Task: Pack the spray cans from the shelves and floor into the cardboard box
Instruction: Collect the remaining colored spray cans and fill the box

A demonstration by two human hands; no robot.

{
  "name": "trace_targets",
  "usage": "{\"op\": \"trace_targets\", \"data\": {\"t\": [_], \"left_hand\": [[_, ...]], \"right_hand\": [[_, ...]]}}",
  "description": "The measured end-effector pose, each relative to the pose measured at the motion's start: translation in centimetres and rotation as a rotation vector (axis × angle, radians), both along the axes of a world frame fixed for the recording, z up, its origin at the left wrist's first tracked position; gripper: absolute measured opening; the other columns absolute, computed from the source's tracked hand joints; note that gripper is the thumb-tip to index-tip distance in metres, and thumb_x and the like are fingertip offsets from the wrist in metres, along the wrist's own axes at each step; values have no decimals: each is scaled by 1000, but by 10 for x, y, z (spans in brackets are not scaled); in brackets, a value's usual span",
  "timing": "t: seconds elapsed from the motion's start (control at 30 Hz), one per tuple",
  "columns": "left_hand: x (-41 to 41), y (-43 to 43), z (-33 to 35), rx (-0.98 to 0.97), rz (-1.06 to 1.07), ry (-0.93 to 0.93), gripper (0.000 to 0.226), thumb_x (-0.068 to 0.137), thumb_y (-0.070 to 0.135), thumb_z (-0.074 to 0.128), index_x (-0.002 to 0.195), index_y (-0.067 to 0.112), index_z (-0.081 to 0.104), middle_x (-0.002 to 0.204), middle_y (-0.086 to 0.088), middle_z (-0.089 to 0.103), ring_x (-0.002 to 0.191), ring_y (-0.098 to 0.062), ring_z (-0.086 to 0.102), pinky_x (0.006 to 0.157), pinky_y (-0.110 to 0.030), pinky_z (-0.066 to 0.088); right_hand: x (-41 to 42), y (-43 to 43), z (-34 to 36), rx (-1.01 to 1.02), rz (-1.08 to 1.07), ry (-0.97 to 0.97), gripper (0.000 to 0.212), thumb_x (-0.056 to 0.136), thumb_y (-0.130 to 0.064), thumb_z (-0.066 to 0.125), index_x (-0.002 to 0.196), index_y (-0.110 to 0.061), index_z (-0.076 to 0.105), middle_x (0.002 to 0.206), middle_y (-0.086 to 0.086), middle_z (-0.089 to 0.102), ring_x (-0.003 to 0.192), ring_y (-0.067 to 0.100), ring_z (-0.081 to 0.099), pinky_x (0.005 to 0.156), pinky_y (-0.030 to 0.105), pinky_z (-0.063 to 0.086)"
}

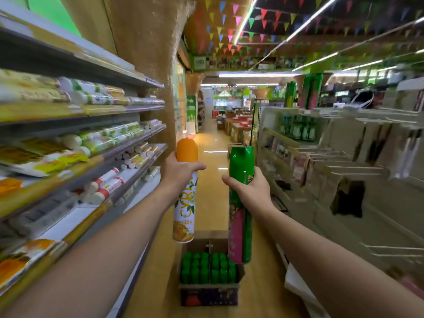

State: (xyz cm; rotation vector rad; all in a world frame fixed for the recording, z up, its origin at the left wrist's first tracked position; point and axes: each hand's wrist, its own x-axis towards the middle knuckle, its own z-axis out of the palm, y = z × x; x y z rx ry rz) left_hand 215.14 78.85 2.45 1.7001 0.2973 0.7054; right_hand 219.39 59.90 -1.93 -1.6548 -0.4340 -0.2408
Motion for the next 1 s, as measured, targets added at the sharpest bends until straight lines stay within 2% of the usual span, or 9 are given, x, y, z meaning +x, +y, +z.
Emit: {"op": "trace_targets", "data": {"t": [0.2, 0.33, 0.43, 0.53, 0.63, 0.8, 0.93, 1.0], "left_hand": [[84, 36, -27, 12, 1, 47, 58, 48, 45, 90, 95, 25, 63, 84, -8, 71, 72, -30, 72, 71, -54, 61], [143, 50, -43, -14, -7, 54, 53, 57, 33, 92, 97, 20, 61, 88, -13, 68, 76, -34, 71, 71, -50, 61], [191, 58, -55, -39, 8, 57, 45, 66, 24, 91, 94, 24, 56, 91, -13, 66, 78, -32, 69, 70, -44, 58], [237, 66, -64, -28, 22, 80, 53, 62, 29, 92, 101, 24, 57, 93, -12, 66, 80, -33, 70, 74, -49, 60], [278, 76, -67, -46, 55, 107, 65, 52, 39, 92, 105, 23, 58, 93, -13, 68, 80, -34, 71, 75, -55, 60], [341, 93, -70, -54, 58, 140, 71, 48, 45, 90, 108, 24, 58, 95, -12, 67, 82, -33, 71, 76, -52, 60], [395, 116, -83, -84, 32, 150, 61, 61, 33, 92, 110, 18, 58, 95, -15, 67, 81, -33, 71, 75, -49, 61], [426, 131, -94, -90, 19, 165, 60, 65, 30, 91, 113, 17, 58, 95, -15, 68, 80, -33, 71, 74, -48, 61]], "right_hand": [[82, 37, -23, -31, -40, 39, 56, 73, -46, 87, 113, -23, 55, 101, -8, 66, 89, 6, 65, 70, 23, 48], [147, 61, -42, -26, -23, 65, 54, 72, -46, 87, 111, -23, 57, 100, -6, 68, 90, 9, 67, 73, 27, 52], [197, 78, -52, -18, 5, 75, 51, 73, -45, 87, 109, -23, 58, 98, -6, 69, 88, 10, 68, 72, 28, 53], [247, 91, -57, 3, 34, 93, 52, 72, -44, 88, 109, -22, 58, 96, -5, 69, 85, 9, 68, 68, 26, 51], [295, 102, -61, -3, 53, 103, 53, 70, -46, 88, 107, -24, 57, 96, -6, 70, 84, 10, 69, 71, 28, 54], [361, 120, -65, -9, 95, 128, 52, 73, -44, 87, 110, -25, 57, 97, -7, 69, 87, 8, 68, 74, 28, 55], [413, 141, -74, -7, 82, 157, 51, 72, -43, 88, 108, -25, 57, 96, -7, 69, 85, 8, 68, 70, 26, 53], [440, 154, -82, -13, 73, 173, 50, 72, -42, 88, 107, -25, 58, 95, -6, 70, 84, 9, 69, 72, 30, 56]]}}
